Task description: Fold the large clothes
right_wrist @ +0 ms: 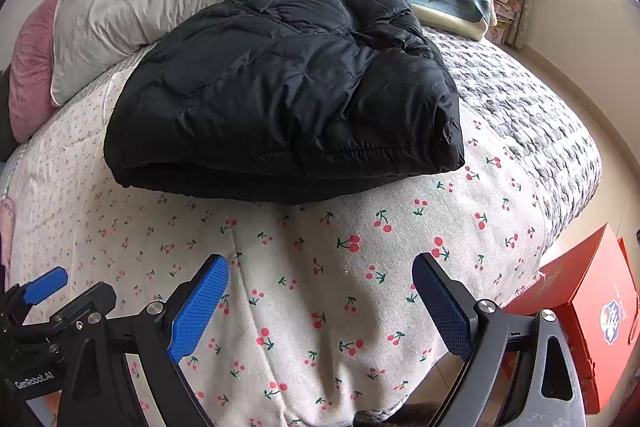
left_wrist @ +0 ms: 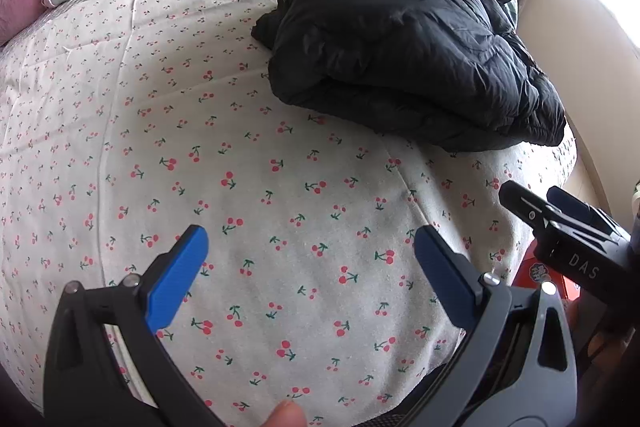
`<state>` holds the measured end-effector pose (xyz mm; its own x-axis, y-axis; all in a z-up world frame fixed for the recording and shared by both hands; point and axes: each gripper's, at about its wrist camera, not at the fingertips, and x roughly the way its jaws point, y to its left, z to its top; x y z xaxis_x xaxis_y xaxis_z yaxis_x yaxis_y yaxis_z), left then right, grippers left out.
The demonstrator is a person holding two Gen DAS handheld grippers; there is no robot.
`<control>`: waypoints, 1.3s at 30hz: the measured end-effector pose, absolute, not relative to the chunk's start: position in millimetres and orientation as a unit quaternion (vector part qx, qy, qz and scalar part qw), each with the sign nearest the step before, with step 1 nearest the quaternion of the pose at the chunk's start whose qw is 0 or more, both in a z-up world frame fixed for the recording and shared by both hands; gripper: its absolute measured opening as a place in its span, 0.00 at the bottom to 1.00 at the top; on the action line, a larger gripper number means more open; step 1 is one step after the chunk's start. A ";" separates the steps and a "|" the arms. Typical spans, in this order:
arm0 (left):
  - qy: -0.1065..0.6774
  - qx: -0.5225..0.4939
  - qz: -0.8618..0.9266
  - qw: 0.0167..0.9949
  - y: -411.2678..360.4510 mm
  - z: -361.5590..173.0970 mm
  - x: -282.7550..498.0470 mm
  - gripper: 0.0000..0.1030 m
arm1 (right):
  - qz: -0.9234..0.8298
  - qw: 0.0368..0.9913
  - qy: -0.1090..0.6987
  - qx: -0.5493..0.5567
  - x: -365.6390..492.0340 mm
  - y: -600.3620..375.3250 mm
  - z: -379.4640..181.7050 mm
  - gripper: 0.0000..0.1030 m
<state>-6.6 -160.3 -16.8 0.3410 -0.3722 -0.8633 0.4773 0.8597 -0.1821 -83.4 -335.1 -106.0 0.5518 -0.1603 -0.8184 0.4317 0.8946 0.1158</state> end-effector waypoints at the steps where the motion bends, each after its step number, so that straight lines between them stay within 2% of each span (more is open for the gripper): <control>1: 0.512 0.050 -0.260 0.817 -160.2 -16.6 -6.5 0.99 | -0.170 0.867 0.442 0.154 -83.3 -335.5 -106.2 0.92; 39: 0.509 0.040 -0.257 0.820 -159.7 -15.2 -4.1 0.99 | -0.169 0.867 0.441 0.160 -85.7 -339.0 -106.4 0.92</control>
<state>-4.1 -159.7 -15.2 0.3488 -0.3806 -0.8564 0.4628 0.8646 -0.1957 -85.7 -339.0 -106.4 0.5531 -0.1524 -0.8191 0.4341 0.8918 0.1272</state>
